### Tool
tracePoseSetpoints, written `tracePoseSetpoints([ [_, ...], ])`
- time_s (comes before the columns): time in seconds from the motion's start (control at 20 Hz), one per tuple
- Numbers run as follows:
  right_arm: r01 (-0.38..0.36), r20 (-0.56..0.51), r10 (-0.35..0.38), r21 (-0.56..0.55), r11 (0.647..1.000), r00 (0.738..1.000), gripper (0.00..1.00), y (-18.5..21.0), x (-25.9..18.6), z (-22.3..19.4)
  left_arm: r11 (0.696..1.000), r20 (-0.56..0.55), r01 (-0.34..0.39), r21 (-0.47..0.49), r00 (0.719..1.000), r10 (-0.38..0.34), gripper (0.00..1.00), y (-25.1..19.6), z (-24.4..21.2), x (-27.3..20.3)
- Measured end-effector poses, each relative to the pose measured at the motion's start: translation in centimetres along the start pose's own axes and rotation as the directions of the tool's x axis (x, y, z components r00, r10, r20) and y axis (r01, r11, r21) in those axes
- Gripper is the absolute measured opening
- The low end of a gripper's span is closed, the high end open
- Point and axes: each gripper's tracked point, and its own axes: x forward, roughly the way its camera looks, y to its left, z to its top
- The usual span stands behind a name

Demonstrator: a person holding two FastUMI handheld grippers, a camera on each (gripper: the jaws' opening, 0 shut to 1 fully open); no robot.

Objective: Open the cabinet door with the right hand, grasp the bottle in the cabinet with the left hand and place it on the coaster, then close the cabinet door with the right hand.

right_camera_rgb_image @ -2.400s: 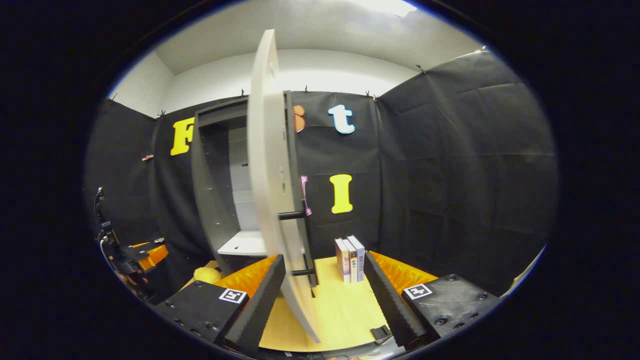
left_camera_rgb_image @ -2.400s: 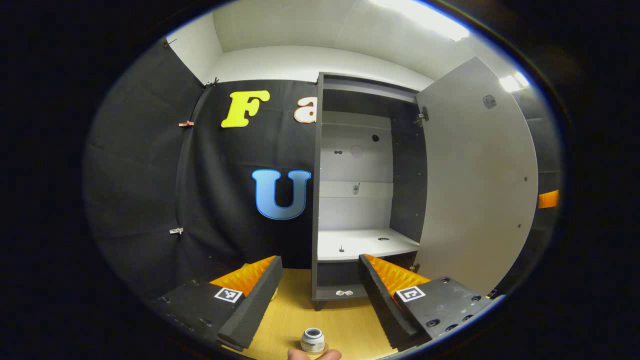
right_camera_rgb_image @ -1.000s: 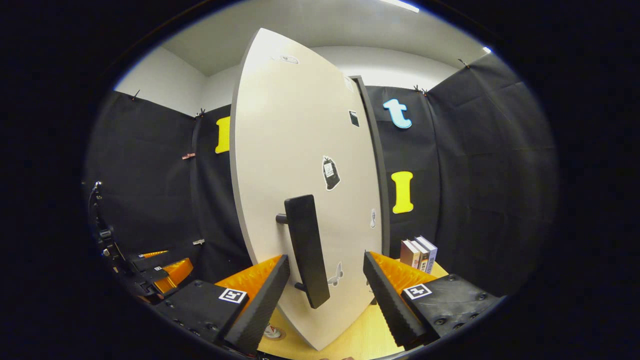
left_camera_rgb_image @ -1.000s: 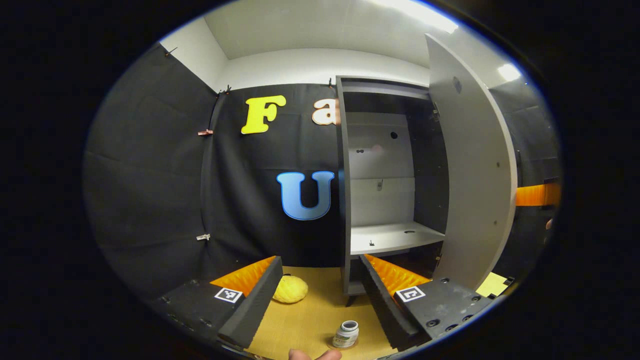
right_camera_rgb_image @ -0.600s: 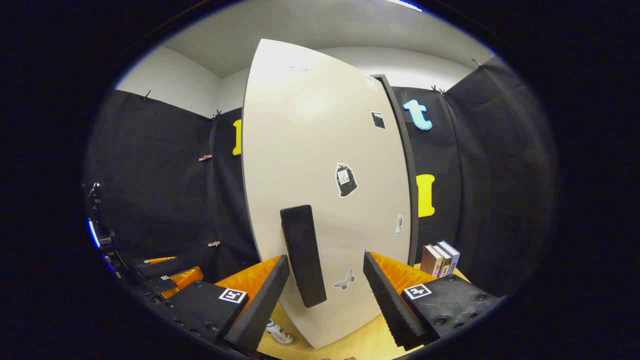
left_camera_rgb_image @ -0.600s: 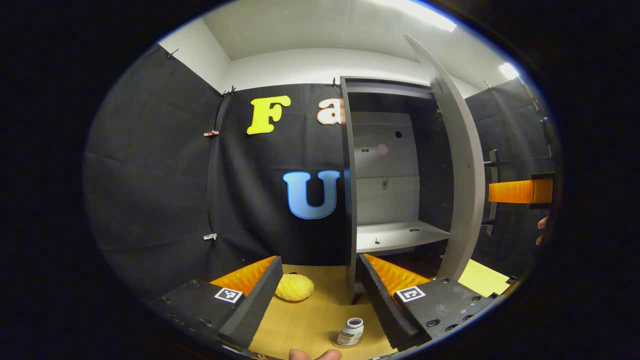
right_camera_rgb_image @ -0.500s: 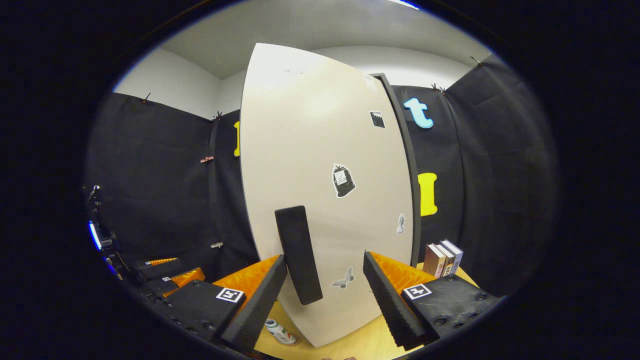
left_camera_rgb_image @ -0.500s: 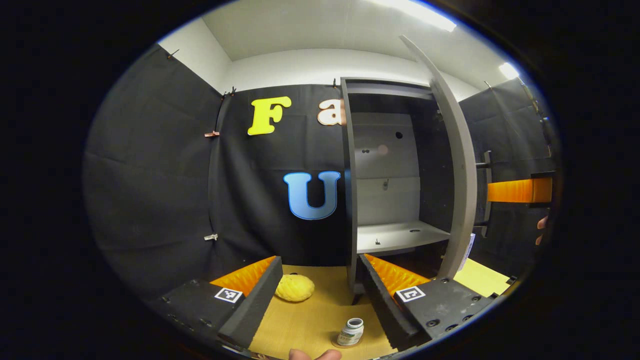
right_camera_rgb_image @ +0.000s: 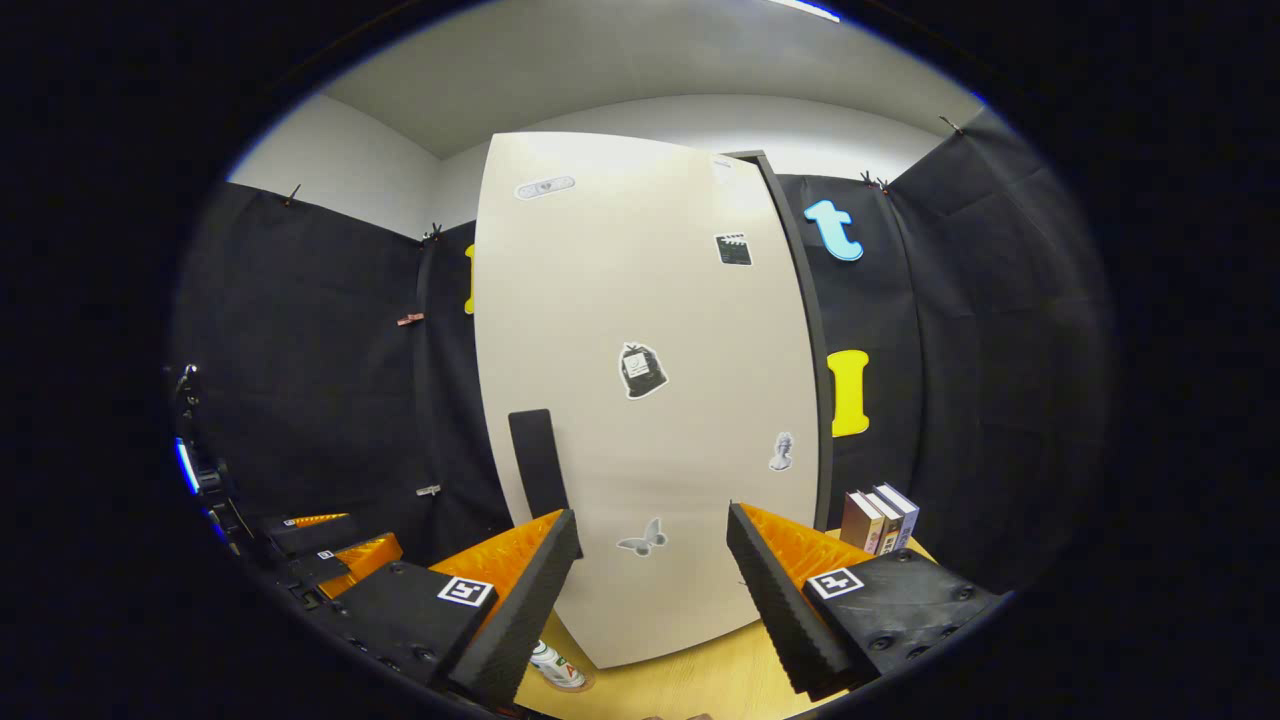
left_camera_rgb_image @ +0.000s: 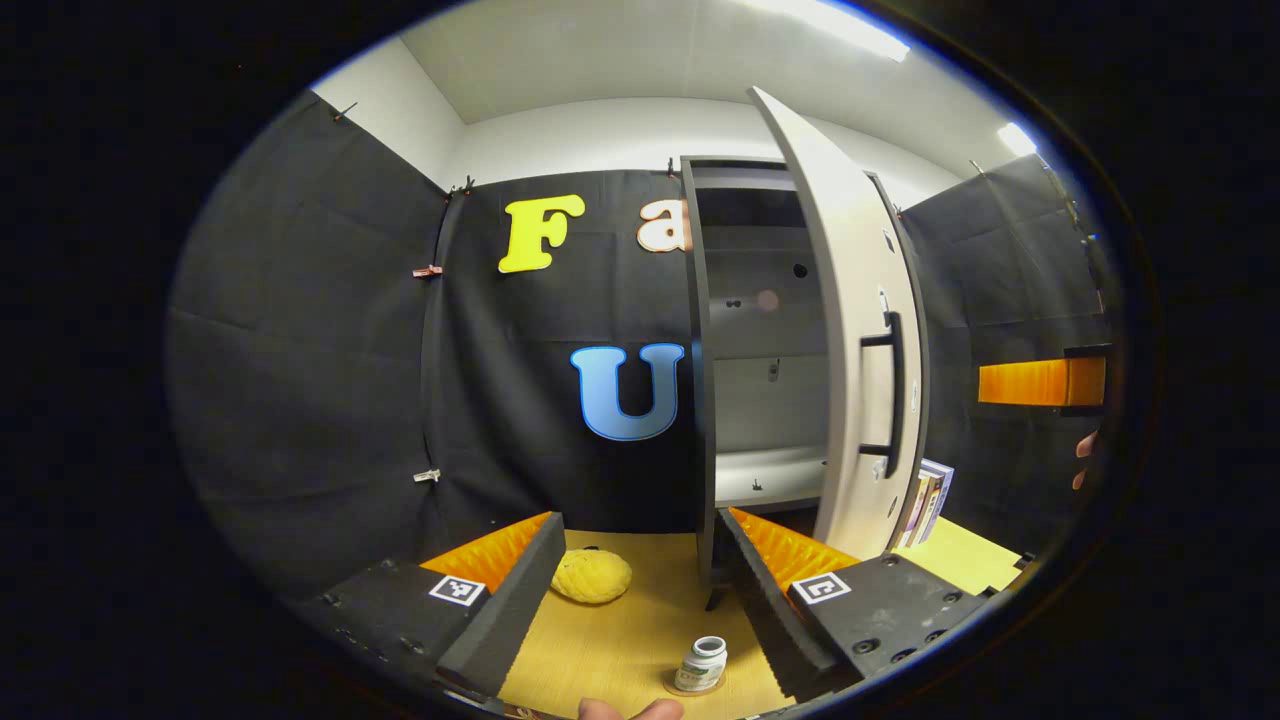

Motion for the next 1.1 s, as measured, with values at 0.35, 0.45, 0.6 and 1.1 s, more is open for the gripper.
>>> tracePoseSetpoints([
  [0.35,0.089,0.01,-0.089,-0.05,0.995,0.996,0.98,-2.0,-0.3,-0.1,0.999,0.013,0.033,-0.009,0.999,-0.032,0.96,-0.7,1.0,0.5],
  [0.45,0.116,0.014,-0.116,-0.066,0.991,0.993,0.98,-2.6,-0.4,-0.2,0.999,0.018,0.044,-0.013,0.999,-0.044,0.95,-1.1,1.3,0.4],
  [0.6,0.136,0.011,-0.136,-0.081,0.987,0.991,0.98,-3.3,-0.4,-0.7,0.997,0.023,0.065,-0.034,0.998,-0.064,0.95,-1.8,1.7,0.7],
  [1.1,0.144,0.012,-0.144,-0.072,0.987,0.99,0.98,-3.3,-1.0,-0.8,0.994,0.036,0.097,-0.05,0.995,-0.096,0.95,-3.4,2.8,0.5],
])
